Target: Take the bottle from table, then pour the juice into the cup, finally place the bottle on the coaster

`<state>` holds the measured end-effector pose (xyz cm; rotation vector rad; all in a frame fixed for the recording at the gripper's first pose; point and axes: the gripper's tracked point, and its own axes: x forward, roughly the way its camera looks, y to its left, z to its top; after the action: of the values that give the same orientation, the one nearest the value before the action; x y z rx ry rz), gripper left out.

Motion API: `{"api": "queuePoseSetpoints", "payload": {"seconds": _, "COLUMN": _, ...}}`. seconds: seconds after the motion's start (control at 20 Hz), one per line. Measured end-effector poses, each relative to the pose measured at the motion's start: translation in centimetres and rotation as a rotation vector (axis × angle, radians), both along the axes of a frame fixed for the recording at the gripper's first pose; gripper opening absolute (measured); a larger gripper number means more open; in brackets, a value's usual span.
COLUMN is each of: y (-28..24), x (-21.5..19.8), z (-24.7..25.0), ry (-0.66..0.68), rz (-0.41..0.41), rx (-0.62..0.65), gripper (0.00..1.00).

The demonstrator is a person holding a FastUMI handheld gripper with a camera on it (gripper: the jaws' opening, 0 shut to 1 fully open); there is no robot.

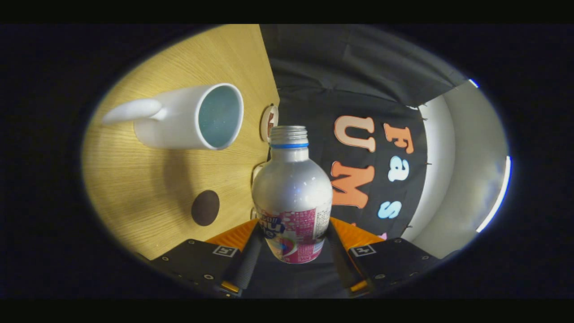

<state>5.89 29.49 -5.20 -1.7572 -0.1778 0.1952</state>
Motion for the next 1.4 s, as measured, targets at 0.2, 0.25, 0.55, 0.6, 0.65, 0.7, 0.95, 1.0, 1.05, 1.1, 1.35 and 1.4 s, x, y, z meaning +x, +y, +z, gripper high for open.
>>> {"api": "queuePoseSetpoints", "payload": {"seconds": 0.2, "y": 0.01, "x": -0.10, "z": 0.29, "ry": -0.001, "rz": 0.005, "rx": -0.014, "gripper": 0.76}}
{"api": "queuePoseSetpoints", "payload": {"seconds": 0.25, "y": 0.01, "x": 0.00, "z": 0.48, "ry": -0.005, "rz": 0.006, "rx": -0.021, "gripper": 0.75}}
{"api": "queuePoseSetpoints", "payload": {"seconds": 0.55, "y": -0.23, "x": -0.04, "z": 0.29, "ry": 0.004, "rz": 0.004, "rx": -0.057, "gripper": 0.76}}
{"api": "queuePoseSetpoints", "payload": {"seconds": 0.6, "y": -0.29, "x": -0.01, "z": 0.19, "ry": 0.007, "rz": 0.005, "rx": -0.061, "gripper": 0.76}}
{"api": "queuePoseSetpoints", "payload": {"seconds": 0.65, "y": -0.37, "x": -0.01, "z": 0.11, "ry": 0.011, "rz": 0.003, "rx": -0.062, "gripper": 0.75}}
{"api": "queuePoseSetpoints", "payload": {"seconds": 0.7, "y": -0.39, "x": 0.01, "z": 0.11, "ry": 0.013, "rz": 0.001, "rx": -0.060, "gripper": 0.75}}
{"api": "queuePoseSetpoints", "payload": {"seconds": 0.95, "y": -0.53, "x": -0.11, "z": 0.15, "ry": 0.015, "rz": -0.007, "rx": -0.055, "gripper": 0.76}}
{"api": "queuePoseSetpoints", "payload": {"seconds": 1.0, "y": -0.49, "x": -0.01, "z": 0.17, "ry": 0.013, "rz": -0.006, "rx": -0.058, "gripper": 0.75}}
{"api": "queuePoseSetpoints", "payload": {"seconds": 1.05, "y": -0.52, "x": -0.07, "z": 0.08, "ry": 0.016, "rz": -0.005, "rx": -0.060, "gripper": 0.75}}
{"api": "queuePoseSetpoints", "payload": {"seconds": 1.1, "y": -0.48, "x": -0.12, "z": 0.06, "ry": 0.017, "rz": -0.004, "rx": -0.061, "gripper": 0.75}}
{"api": "queuePoseSetpoints", "payload": {"seconds": 1.35, "y": -0.48, "x": -0.06, "z": 0.06, "ry": 0.017, "rz": -0.004, "rx": -0.076, "gripper": 0.75}}
{"api": "queuePoseSetpoints", "payload": {"seconds": 1.4, "y": -0.49, "x": -0.03, "z": 0.02, "ry": 0.018, "rz": -0.004, "rx": -0.079, "gripper": 0.75}}
